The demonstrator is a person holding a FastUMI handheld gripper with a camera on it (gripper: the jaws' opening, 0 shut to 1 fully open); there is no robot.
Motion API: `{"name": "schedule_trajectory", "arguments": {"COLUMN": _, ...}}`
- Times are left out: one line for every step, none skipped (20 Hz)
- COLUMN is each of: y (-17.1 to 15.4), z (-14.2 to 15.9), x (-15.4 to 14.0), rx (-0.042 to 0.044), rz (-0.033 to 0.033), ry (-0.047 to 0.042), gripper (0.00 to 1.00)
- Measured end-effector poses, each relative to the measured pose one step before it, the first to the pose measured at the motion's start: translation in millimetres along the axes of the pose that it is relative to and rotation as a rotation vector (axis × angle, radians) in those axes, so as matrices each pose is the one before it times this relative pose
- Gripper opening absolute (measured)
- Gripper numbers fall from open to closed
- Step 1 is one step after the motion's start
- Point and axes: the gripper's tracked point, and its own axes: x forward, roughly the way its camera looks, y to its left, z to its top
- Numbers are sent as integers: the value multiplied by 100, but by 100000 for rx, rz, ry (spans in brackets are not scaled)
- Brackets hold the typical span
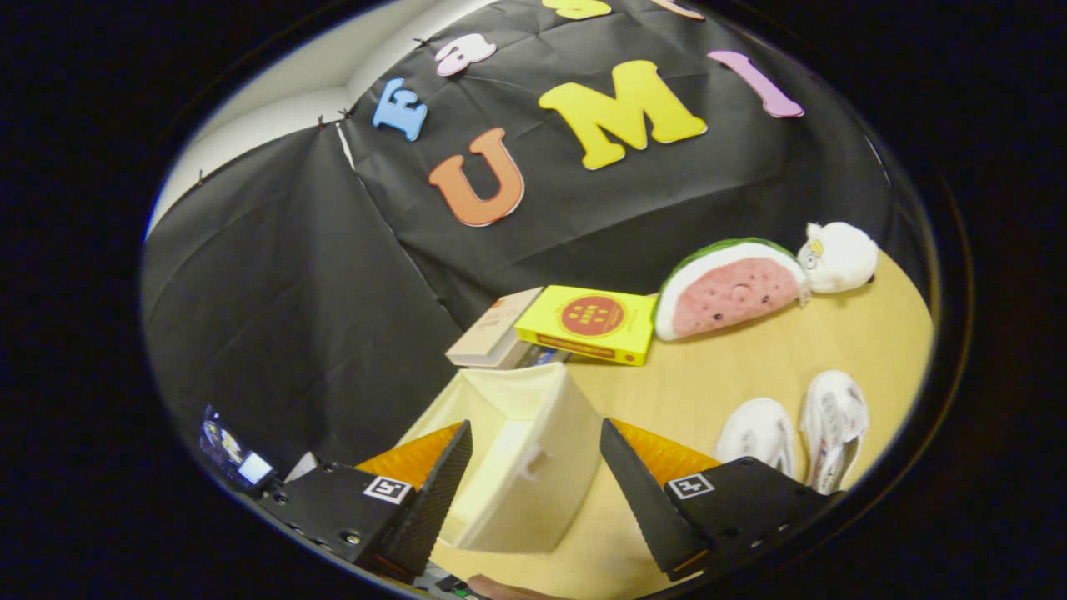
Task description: Open the storage box then place both shoes into the box .Put the left shoe in first, then the right shoe, with the right side of both shoes facing outward in a uniform manner.
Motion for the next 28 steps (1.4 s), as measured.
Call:
{"name": "schedule_trajectory", "arguments": {"y": -2232, "z": -577, "x": -640, "rx": -2874, "rz": -5637, "ry": 530, "gripper": 95}}
{"name": "schedule_trajectory", "arguments": {"y": -2305, "z": -490, "x": -314, "rx": -1671, "rz": -6020, "ry": 633, "gripper": 95}}
{"name": "schedule_trajectory", "arguments": {"y": -1948, "z": -598, "x": -423, "rx": -1489, "rz": -4710, "ry": 919, "gripper": 95}}
{"name": "schedule_trajectory", "arguments": {"y": -1573, "z": -390, "x": -408, "rx": -851, "rz": -3805, "ry": 818, "gripper": 95}}
{"name": "schedule_trajectory", "arguments": {"y": -1521, "z": -237, "x": -233, "rx": -149, "rz": -3226, "ry": 605, "gripper": 95}}
{"name": "schedule_trajectory", "arguments": {"y": -1242, "z": -323, "x": -182, "rx": 377, "rz": -2127, "ry": 1053, "gripper": 95}}
{"name": "schedule_trajectory", "arguments": {"y": -977, "z": -344, "x": -27, "rx": -133, "rz": -1334, "ry": 1242, "gripper": 95}}
{"name": "schedule_trajectory", "arguments": {"y": -701, "z": -389, "x": -45, "rx": -607, "rz": -915, "ry": 1052, "gripper": 95}}
{"name": "schedule_trajectory", "arguments": {"y": -612, "z": -365, "x": -2, "rx": -1302, "rz": -1221, "ry": 1339, "gripper": 95}}
{"name": "schedule_trajectory", "arguments": {"y": -429, "z": -735, "x": 213, "rx": -2083, "rz": -693, "ry": 2081, "gripper": 94}}
{"name": "schedule_trajectory", "arguments": {"y": -93, "z": -780, "x": 255, "rx": -2551, "rz": 162, "ry": 2959, "gripper": 94}}
{"name": "schedule_trajectory", "arguments": {"y": -423, "z": -827, "x": 402, "rx": -2296, "rz": -1118, "ry": 3466, "gripper": 94}}
{"name": "schedule_trajectory", "arguments": {"y": -613, "z": -768, "x": 451, "rx": -2194, "rz": -1856, "ry": 3707, "gripper": 94}}
{"name": "schedule_trajectory", "arguments": {"y": -535, "z": -643, "x": 386, "rx": -1568, "rz": -2140, "ry": 3379, "gripper": 91}}
{"name": "schedule_trajectory", "arguments": {"y": -409, "z": -447, "x": 257, "rx": -1472, "rz": -1098, "ry": 2244, "gripper": 90}}
{"name": "schedule_trajectory", "arguments": {"y": -336, "z": -371, "x": 360, "rx": -777, "rz": -1140, "ry": 2284, "gripper": 90}}
{"name": "schedule_trajectory", "arguments": {"y": -582, "z": -243, "x": 268, "rx": -263, "rz": -2402, "ry": 2218, "gripper": 90}}
{"name": "schedule_trajectory", "arguments": {"y": -364, "z": -210, "x": 388, "rx": -158, "rz": -919, "ry": 2240, "gripper": 89}}
{"name": "schedule_trajectory", "arguments": {"y": -253, "z": -187, "x": 387, "rx": -282, "rz": -814, "ry": 1949, "gripper": 88}}
{"name": "schedule_trajectory", "arguments": {"y": -117, "z": -176, "x": 381, "rx": 77, "rz": 544, "ry": 2133, "gripper": 85}}
{"name": "schedule_trajectory", "arguments": {"y": 2, "z": -73, "x": 447, "rx": 185, "rz": 442, "ry": 2357, "gripper": 85}}
{"name": "schedule_trajectory", "arguments": {"y": -217, "z": -160, "x": 494, "rx": -261, "rz": -400, "ry": 2390, "gripper": 83}}
{"name": "schedule_trajectory", "arguments": {"y": -107, "z": -87, "x": 518, "rx": -859, "rz": -104, "ry": 2145, "gripper": 81}}
{"name": "schedule_trajectory", "arguments": {"y": -754, "z": 61, "x": 590, "rx": 109, "rz": -3272, "ry": 2512, "gripper": 74}}
{"name": "schedule_trajectory", "arguments": {"y": -503, "z": 61, "x": 728, "rx": 970, "rz": -2074, "ry": 2727, "gripper": 69}}
{"name": "schedule_trajectory", "arguments": {"y": -59, "z": -172, "x": 907, "rx": 893, "rz": 141, "ry": 3156, "gripper": 64}}
{"name": "schedule_trajectory", "arguments": {"y": 50, "z": -68, "x": 689, "rx": 909, "rz": 408, "ry": 2720, "gripper": 57}}
{"name": "schedule_trajectory", "arguments": {"y": 215, "z": -269, "x": 442, "rx": 676, "rz": 1185, "ry": 2930, "gripper": 50}}
